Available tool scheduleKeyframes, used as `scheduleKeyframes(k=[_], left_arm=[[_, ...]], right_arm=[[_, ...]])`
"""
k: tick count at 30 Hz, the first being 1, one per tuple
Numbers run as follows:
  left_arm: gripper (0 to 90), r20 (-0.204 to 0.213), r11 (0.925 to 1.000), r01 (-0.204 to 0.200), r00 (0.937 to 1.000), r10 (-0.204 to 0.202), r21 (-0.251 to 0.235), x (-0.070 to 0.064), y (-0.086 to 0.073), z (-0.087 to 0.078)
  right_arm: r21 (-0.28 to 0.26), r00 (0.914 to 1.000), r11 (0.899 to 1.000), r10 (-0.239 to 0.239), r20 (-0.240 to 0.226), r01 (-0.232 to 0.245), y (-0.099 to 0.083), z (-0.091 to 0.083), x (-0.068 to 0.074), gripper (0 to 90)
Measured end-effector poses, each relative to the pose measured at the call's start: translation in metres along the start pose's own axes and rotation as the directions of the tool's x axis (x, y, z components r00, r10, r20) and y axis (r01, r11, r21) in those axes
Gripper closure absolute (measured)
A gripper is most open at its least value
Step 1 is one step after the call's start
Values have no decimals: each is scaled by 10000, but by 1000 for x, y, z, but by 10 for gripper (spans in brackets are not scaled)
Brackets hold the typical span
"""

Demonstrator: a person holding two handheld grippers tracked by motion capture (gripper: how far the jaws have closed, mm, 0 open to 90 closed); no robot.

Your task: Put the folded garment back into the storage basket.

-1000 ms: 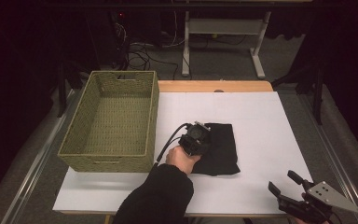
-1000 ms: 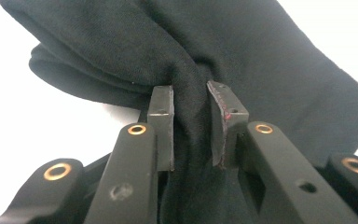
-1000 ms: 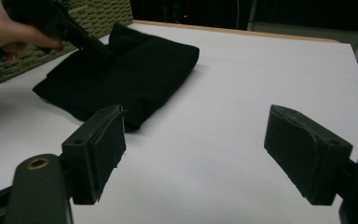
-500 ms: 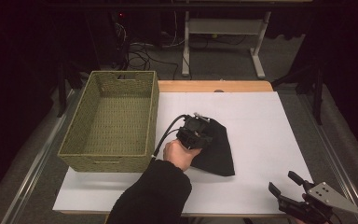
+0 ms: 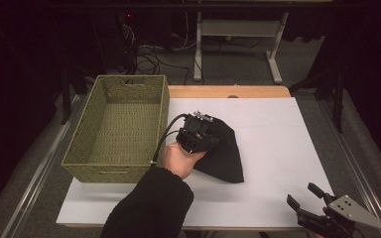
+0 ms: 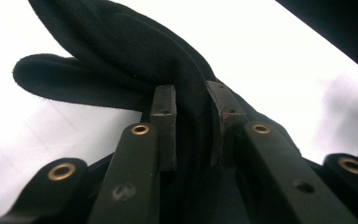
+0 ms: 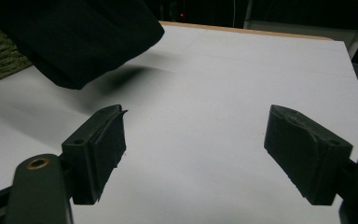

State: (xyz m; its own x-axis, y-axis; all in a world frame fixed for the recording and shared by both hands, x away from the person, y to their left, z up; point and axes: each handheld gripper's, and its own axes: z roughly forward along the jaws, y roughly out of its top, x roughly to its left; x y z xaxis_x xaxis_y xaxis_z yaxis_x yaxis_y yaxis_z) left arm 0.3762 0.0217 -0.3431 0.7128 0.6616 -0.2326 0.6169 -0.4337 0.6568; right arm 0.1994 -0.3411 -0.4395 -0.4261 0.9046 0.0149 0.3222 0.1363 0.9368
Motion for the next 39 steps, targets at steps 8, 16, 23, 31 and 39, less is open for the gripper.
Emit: scheduleKeyframes(k=[8, 16, 23, 31, 39], left_arm=[[717, -69, 9997, 55, 10000, -57, -217, 8, 1, -19], [717, -140, 9987, 201, 9997, -208, -472, 18, -2, -39], [716, -189, 9985, 214, 9996, -224, -508, 22, -4, -45], [716, -235, 9963, 306, 9992, -326, -807, 28, -6, -57], [716, -342, 9926, 409, 9984, -451, -1140, 36, -10, -72]], right_arm=[[29, 10000, 10000, -14, 0, 14, 0, 0, -1, 211], [42, 10000, 10000, 13, -11, -13, 0, 1, -1, 211], [69, 10000, 10000, -26, -15, 26, 0, 1, -1, 211], [70, 10000, 10000, 3, 15, -3, 0, 2, -1, 211], [116, 10000, 9999, -22, -28, 22, 0, 3, -1, 211]])
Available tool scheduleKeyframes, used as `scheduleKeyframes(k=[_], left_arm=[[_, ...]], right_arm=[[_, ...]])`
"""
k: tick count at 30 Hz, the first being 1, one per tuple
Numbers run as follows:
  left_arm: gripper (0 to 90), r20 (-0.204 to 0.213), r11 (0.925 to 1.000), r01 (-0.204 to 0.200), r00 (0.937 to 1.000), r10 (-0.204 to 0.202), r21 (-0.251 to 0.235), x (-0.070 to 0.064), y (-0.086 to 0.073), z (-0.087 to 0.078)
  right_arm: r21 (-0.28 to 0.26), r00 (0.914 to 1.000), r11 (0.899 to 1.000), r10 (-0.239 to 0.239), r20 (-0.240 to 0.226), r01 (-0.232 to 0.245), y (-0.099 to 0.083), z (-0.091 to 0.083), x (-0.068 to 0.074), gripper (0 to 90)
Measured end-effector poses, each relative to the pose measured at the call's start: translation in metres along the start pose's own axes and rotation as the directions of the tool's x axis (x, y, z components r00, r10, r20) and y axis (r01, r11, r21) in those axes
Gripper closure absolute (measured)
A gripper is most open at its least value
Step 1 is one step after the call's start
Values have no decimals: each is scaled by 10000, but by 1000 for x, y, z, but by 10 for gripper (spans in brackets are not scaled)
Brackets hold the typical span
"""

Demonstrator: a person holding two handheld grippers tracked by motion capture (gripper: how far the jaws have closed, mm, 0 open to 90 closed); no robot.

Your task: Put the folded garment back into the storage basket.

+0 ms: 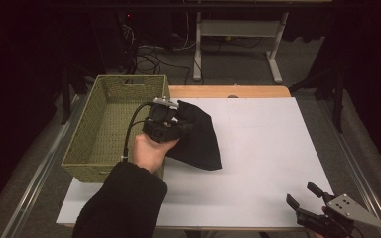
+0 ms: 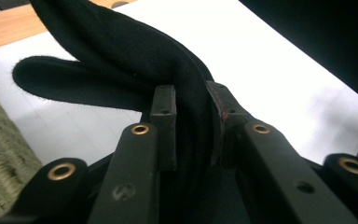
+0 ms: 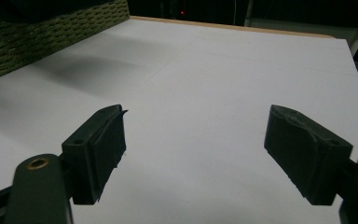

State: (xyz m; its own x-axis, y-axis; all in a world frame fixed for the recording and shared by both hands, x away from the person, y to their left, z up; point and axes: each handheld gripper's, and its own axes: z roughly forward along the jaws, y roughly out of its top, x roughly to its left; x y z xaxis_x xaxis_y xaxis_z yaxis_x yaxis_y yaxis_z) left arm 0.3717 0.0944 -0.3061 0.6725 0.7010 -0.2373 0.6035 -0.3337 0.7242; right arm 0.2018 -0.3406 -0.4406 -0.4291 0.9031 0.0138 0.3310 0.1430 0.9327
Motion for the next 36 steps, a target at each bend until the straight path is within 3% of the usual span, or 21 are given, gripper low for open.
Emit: scheduleKeyframes(k=[21, 36], left_arm=[[716, -416, 9963, 496, 9977, -526, -704, 31, -15, -43], [716, -869, 9953, 577, 9941, -644, -776, 48, -23, -58]], right_arm=[[8, 10000, 10000, -29, -25, 29, 0, 1, 0, 210], [5, 10000, 10000, -78, -38, 78, 1, 2, 0, 211]])
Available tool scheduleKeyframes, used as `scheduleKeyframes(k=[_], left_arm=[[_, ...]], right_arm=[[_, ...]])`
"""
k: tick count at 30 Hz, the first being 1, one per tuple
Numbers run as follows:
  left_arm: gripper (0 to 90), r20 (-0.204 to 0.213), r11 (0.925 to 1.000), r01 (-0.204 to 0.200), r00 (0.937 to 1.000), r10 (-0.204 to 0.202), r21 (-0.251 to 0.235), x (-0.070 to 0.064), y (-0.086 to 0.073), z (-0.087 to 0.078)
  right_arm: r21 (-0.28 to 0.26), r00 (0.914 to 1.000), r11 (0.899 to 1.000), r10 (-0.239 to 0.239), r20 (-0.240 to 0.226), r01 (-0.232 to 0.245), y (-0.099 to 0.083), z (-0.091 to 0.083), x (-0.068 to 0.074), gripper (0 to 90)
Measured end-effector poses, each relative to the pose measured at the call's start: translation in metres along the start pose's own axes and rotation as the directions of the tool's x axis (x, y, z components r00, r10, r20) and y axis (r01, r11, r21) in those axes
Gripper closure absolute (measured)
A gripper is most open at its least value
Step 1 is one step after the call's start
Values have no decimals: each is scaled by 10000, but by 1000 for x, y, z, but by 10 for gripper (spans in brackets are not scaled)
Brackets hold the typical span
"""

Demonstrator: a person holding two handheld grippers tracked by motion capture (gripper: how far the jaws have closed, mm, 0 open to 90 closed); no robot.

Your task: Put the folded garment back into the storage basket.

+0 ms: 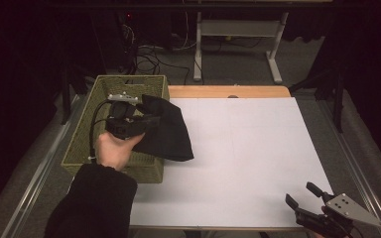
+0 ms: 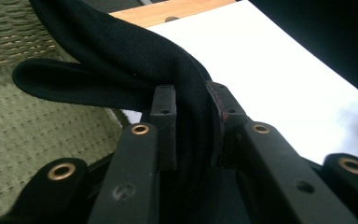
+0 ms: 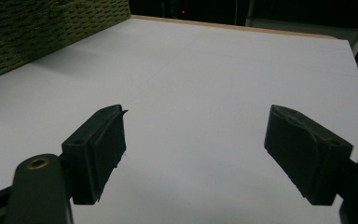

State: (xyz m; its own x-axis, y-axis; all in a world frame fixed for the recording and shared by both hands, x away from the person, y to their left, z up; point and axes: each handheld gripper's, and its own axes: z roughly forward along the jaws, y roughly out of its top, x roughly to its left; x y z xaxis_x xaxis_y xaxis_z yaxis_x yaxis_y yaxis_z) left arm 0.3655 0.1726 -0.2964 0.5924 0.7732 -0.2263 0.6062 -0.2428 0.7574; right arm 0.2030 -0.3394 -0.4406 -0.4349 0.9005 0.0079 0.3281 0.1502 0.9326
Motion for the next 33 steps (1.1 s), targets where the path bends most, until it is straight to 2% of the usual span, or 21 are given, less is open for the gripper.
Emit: scheduleKeyframes(k=[14, 33], left_arm=[[716, -313, 9994, 254, 9992, -261, -214, 19, -7, -12], [715, -1122, 9989, 408, 9928, -429, -215, 47, -8, -22]], right_arm=[[45, 10000, 10000, -1, 60, 1, 0, 0, 0, 210], [47, 9999, 10000, 85, 59, -86, 0, 1, -1, 211]])
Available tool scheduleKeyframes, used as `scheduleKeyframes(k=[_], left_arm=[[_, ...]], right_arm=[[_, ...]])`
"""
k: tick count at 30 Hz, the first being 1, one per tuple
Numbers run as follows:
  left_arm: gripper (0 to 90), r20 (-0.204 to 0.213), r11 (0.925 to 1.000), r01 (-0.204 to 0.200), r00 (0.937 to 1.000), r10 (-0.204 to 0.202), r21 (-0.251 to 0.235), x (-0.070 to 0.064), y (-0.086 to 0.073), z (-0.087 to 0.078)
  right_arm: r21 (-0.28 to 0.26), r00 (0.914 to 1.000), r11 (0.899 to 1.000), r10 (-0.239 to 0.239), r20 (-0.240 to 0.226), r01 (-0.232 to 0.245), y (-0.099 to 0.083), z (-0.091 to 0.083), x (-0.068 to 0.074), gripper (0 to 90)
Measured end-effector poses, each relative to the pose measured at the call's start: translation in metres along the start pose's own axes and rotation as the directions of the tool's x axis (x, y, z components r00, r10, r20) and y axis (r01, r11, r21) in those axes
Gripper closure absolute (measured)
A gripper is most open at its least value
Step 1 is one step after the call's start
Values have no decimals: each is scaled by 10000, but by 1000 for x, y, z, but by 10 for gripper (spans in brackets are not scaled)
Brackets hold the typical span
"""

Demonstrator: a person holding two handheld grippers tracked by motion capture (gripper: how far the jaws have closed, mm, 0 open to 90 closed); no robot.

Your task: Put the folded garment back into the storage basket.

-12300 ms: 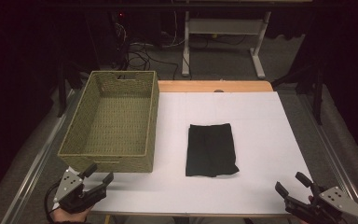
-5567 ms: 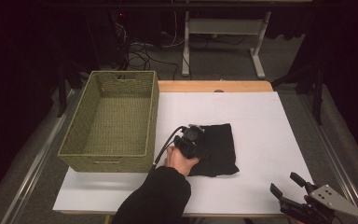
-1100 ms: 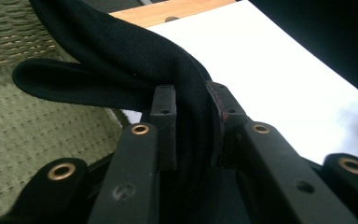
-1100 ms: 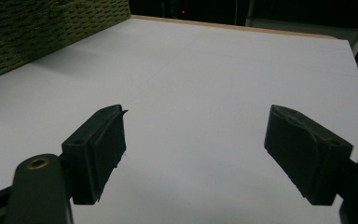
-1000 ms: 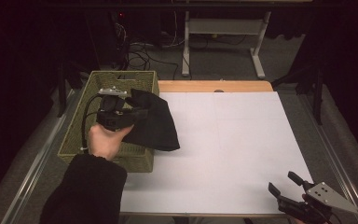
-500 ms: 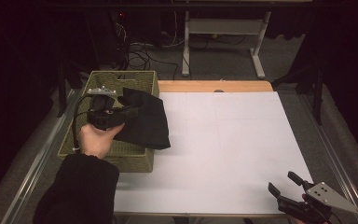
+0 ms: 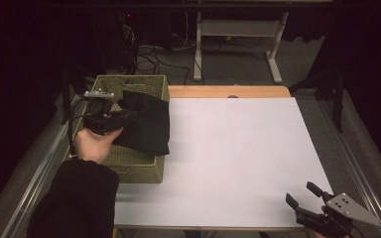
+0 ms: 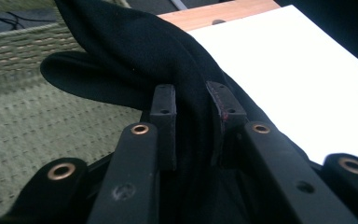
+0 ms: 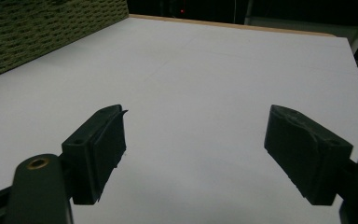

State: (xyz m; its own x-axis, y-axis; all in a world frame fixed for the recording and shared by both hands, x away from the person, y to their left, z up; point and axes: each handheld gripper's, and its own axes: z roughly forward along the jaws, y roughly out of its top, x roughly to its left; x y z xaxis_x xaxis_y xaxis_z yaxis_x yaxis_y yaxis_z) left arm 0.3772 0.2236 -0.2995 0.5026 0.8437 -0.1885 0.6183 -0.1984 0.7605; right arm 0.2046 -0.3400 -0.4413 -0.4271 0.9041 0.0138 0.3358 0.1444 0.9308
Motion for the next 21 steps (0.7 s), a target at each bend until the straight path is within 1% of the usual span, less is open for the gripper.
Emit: scheduleKeyframes(k=[2, 3, 11, 21], left_arm=[[715, -114, 10000, 31, 9999, -31, 5, 3, 0, -1], [715, -227, 10000, -19, 9997, 20, 57, 4, 0, -1], [715, -387, 9999, -10, 9993, 14, 103, 11, 1, 0], [715, -568, 9995, 238, 9981, -225, 220, 22, -1, 4]], right_arm=[[26, 10000, 10000, -11, 19, 11, 0, 0, 0, 211], [19, 10000, 10000, -17, -23, 17, 0, 1, 0, 211], [3, 10000, 10000, 21, 8, -21, 0, 0, 0, 211], [14, 10000, 10000, 15, 7, -15, 0, 0, 0, 210]])
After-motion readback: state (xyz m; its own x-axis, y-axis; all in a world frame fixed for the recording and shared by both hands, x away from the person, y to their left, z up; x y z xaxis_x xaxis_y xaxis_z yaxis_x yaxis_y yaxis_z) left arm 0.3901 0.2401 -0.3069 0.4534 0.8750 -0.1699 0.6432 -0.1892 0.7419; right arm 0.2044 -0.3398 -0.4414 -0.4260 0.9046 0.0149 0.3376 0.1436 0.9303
